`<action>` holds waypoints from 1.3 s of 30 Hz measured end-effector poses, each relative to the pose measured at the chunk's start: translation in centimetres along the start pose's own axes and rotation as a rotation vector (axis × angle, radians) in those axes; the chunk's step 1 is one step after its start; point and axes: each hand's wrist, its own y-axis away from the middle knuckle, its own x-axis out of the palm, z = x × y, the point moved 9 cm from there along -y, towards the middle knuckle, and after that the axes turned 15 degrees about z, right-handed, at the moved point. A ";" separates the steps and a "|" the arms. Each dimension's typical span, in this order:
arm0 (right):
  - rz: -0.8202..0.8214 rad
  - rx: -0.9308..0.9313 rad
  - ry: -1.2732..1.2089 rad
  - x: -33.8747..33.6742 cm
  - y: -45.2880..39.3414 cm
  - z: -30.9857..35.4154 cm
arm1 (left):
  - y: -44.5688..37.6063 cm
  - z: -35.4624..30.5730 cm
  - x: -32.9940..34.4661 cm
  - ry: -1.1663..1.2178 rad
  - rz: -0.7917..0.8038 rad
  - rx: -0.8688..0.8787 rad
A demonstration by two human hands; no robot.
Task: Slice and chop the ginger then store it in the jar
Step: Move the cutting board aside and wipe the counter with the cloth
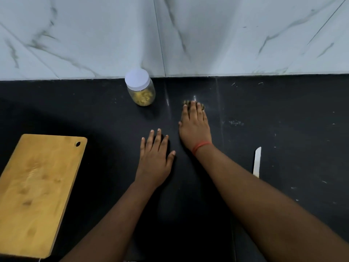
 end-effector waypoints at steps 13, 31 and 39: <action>-0.065 0.062 -0.049 -4.7 -9.7 -7.0 | 1.0 3.4 0.1 0.032 -0.012 -0.070; -0.022 -0.210 0.114 2.0 3.5 20.4 | 11.1 19.7 -2.3 0.173 -0.110 -0.161; 0.191 -0.411 0.141 5.6 1.8 38.2 | 22.4 31.8 -0.8 0.285 -0.190 -0.447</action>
